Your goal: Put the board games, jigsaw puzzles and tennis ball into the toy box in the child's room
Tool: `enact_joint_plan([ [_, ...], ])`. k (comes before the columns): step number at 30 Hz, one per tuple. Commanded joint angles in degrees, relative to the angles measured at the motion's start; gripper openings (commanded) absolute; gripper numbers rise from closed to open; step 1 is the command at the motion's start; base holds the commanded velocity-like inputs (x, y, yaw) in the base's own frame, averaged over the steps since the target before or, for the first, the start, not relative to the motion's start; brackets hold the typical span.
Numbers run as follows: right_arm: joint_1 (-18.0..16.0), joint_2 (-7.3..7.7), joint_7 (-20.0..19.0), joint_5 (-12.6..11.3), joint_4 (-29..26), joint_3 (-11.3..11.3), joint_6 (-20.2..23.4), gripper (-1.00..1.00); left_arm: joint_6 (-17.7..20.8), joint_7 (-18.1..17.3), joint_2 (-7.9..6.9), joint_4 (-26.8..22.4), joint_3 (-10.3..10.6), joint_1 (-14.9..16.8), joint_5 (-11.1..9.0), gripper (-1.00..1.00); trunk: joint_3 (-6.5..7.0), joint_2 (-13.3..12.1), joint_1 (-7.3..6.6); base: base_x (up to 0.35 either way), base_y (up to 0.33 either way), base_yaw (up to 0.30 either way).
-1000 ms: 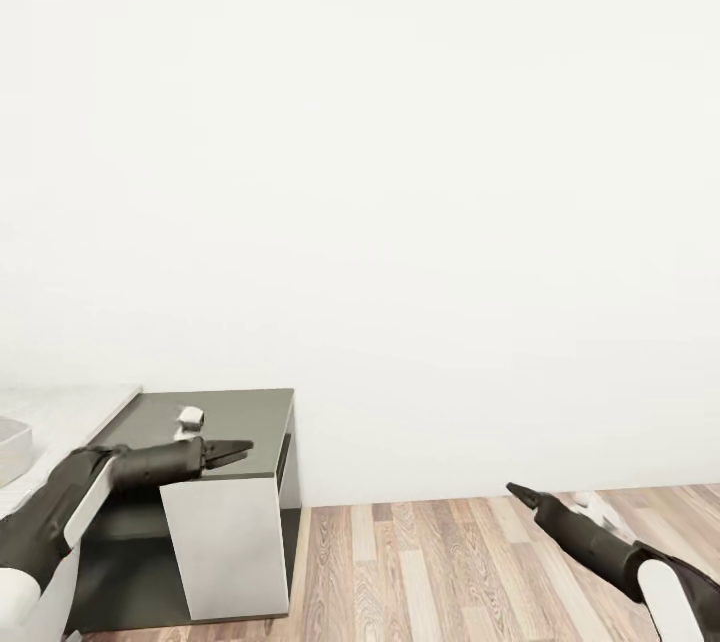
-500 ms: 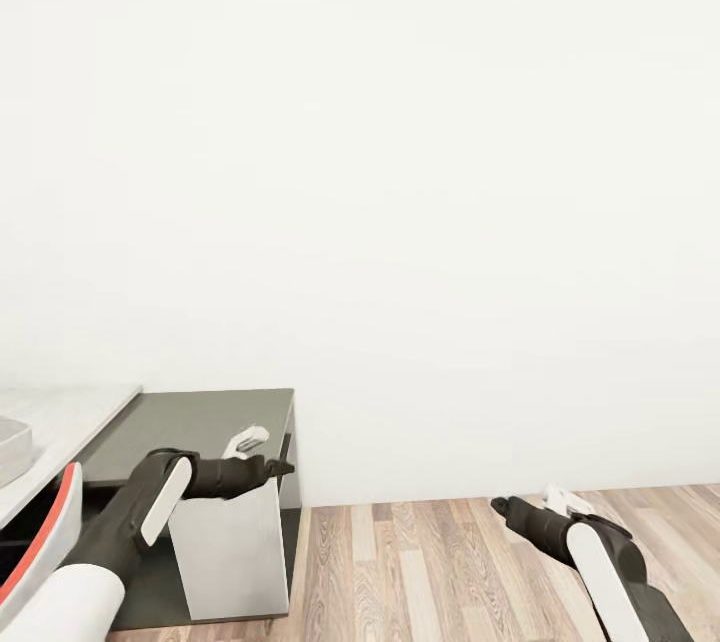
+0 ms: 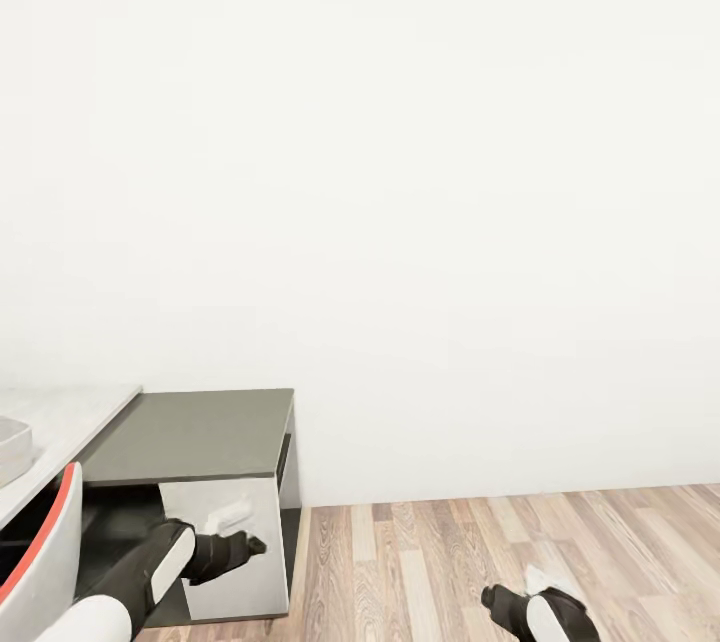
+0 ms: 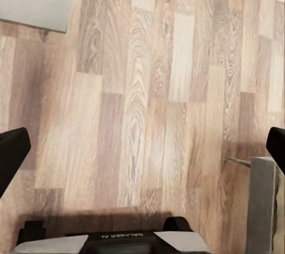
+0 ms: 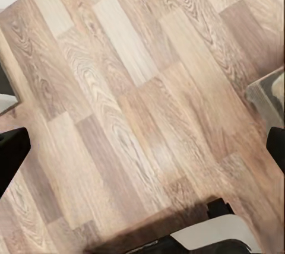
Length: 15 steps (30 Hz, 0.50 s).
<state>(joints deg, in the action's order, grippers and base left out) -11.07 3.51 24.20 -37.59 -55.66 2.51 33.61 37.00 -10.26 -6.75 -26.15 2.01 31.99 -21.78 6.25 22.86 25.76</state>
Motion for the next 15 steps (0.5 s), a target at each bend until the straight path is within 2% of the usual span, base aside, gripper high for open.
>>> enact_joint_plan([
  [1, -0.01, 0.03, 0.57, 0.09, 1.79, 2.50, -2.51, 1.00, -2.21, -0.03, 0.05, 2.86, 0.68, 0.01, -0.10, 1.00, -0.02, 0.06, 0.02, 0.000, 0.000, 0.000],
  [2, -0.01, -0.01, 0.54, 0.49, 3.69, 4.67, -5.01, 1.00, -4.95, -0.03, 0.15, 5.29, 1.30, 0.01, 0.00, 1.00, -0.02, 0.06, 0.02, 0.000, 0.000, 0.000],
  [3, -0.01, -0.02, 0.55, 0.64, 4.66, 5.71, -6.21, 1.00, -6.42, -0.03, 0.17, 6.37, 1.59, 0.01, 0.03, 1.00, -0.02, 0.06, 0.02, 0.000, 0.000, 0.000],
  [5, -0.02, -0.10, 0.57, 0.97, 8.51, 9.49, -10.39, 1.00, -12.34, -0.03, 0.25, 10.13, 2.32, -0.06, 0.07, 1.00, -0.07, 0.06, 0.02, 0.000, 0.000, 0.000],
  [6, -0.03, -0.11, 0.57, 1.02, 9.41, 10.30, -11.27, 1.00, -13.82, -0.03, 0.29, 10.99, 2.42, -0.10, 0.09, 1.00, -0.12, 0.06, 0.02, 0.000, 0.000, 0.000],
  [8, -0.07, -0.18, 0.59, 1.13, 12.20, 13.02, -14.03, 1.00, -19.31, -0.02, 0.35, 14.25, 2.66, -0.25, 0.15, 1.00, -0.26, 0.06, 0.02, 0.000, 0.000, 0.000],
  [11, -0.06, -0.18, 0.59, 1.06, 13.65, 14.77, -15.44, 1.00, -23.40, -0.02, 0.44, 16.95, 2.82, -0.32, 0.16, 1.00, -0.51, 0.06, 0.02, -0.007, 0.000, 0.000],
  [15, -0.04, -0.17, 0.59, 1.01, 14.23, 15.53, -15.99, 1.00, -25.10, 0.03, 0.49, 18.10, 2.89, -0.47, 0.18, 1.00, -0.88, 0.06, 0.02, -0.101, 0.000, 0.000],
])
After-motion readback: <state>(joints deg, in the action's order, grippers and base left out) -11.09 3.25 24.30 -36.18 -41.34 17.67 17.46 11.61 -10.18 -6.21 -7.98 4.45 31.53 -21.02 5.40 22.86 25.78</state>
